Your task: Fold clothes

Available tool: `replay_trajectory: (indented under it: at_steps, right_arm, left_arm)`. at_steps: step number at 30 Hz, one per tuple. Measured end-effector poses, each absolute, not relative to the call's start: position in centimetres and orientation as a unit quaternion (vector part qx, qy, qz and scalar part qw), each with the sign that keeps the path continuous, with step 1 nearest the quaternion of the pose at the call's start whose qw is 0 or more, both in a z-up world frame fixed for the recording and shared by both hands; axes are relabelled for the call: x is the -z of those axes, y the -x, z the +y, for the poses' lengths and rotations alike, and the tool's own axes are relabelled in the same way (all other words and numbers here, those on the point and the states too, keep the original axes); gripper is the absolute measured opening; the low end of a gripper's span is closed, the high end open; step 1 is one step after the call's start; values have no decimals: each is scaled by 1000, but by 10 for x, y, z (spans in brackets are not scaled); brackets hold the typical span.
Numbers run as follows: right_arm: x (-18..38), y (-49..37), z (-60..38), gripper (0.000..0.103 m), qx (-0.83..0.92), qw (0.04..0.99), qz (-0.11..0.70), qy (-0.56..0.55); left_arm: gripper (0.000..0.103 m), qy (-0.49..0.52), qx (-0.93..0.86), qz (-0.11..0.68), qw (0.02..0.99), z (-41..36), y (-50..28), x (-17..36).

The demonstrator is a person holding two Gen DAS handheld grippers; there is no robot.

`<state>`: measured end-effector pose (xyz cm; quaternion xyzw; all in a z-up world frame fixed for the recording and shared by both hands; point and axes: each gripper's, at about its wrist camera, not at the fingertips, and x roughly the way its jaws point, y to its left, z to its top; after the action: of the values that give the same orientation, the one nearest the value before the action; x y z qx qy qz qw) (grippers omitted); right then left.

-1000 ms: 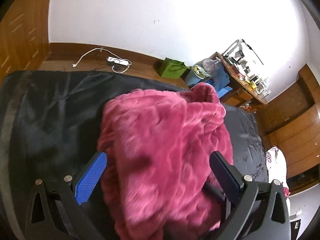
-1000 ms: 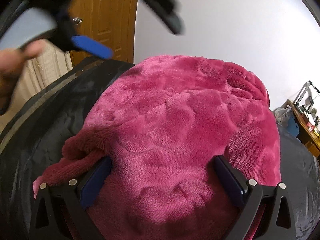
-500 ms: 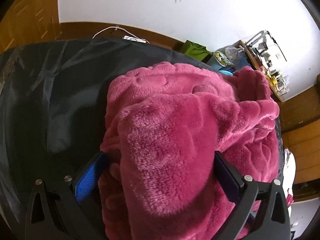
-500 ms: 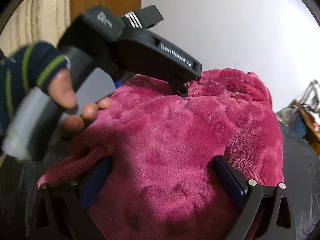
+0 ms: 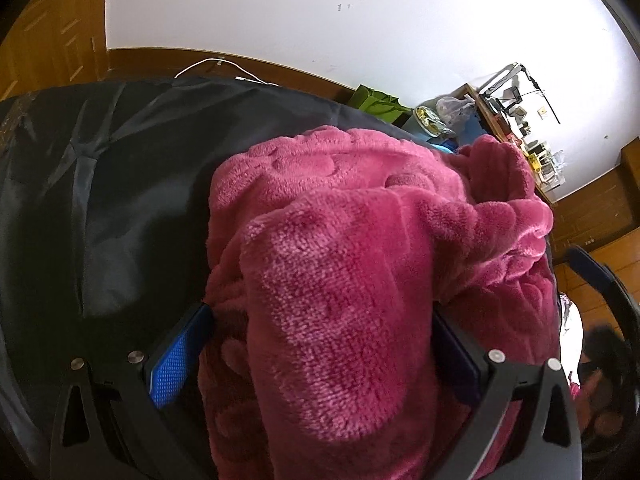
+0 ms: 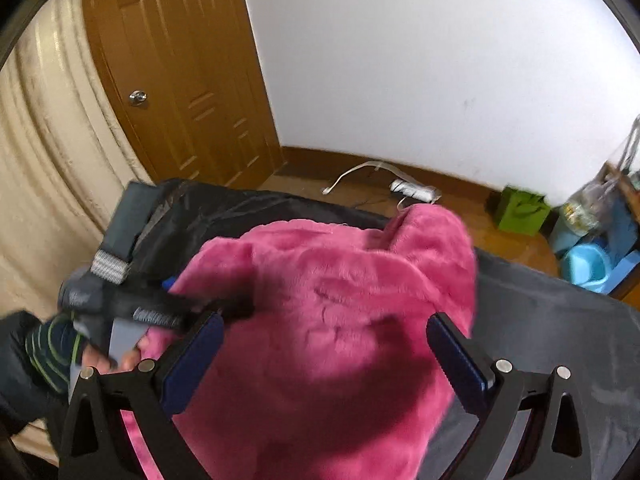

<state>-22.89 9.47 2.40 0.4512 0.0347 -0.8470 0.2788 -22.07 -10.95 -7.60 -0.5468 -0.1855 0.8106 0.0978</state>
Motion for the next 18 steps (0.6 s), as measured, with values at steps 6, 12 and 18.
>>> replay_trajectory:
  at_steps: [6, 12, 18]
  right_arm:
    - [8, 265, 69, 103, 816, 280, 15, -506]
    - [25, 296, 62, 103, 797, 254, -35, -546]
    - [36, 286, 32, 103, 801, 201, 86, -558]
  left_arm:
    - [103, 543, -811, -189, 107, -116, 220, 80]
    - [103, 537, -814, -191, 108, -117, 218, 84]
    - [103, 539, -818, -173, 105, -112, 218, 84]
